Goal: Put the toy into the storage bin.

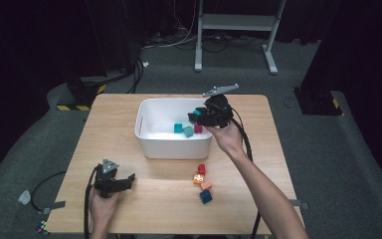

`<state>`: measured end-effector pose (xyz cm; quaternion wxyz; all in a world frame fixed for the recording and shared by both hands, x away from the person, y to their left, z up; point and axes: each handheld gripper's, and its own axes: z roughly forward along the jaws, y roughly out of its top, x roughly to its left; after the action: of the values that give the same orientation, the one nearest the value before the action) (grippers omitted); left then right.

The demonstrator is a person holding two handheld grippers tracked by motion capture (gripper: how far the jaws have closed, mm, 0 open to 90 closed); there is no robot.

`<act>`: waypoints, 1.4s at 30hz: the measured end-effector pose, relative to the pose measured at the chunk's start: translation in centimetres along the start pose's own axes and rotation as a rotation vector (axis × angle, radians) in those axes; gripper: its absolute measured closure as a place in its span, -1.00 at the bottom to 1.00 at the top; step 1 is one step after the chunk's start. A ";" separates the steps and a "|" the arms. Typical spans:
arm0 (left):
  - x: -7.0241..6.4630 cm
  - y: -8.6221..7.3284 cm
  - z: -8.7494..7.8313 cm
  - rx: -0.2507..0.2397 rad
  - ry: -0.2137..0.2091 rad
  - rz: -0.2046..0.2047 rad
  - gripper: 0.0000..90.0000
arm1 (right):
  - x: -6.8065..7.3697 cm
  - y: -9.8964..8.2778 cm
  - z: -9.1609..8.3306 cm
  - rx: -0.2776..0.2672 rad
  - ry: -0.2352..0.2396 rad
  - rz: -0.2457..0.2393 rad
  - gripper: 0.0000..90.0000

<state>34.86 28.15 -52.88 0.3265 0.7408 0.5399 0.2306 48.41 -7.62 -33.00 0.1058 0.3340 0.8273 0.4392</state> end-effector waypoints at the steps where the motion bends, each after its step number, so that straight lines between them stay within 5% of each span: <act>1: 0.0 0.0 0.0 0.000 0.000 0.000 -0.68 | 0.0 0.1 0.2 0.002 -0.003 0.002 0.30; 22: 0.0 0.0 0.0 -0.004 0.000 -0.006 -0.68 | -0.7 0.7 3.1 0.045 -0.037 0.001 0.29; 35: 0.0 0.0 0.0 -0.004 0.000 -0.006 -0.68 | -1.1 0.5 3.4 0.061 -0.048 0.008 0.11; 42: 0.0 0.0 0.0 -0.002 0.000 -0.003 -0.68 | -1.1 -0.3 2.0 0.031 -0.043 0.003 0.08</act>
<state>34.86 28.12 -52.89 0.3277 0.7396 0.5407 0.2306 50.05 -7.15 -34.58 0.1176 0.3463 0.8309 0.4193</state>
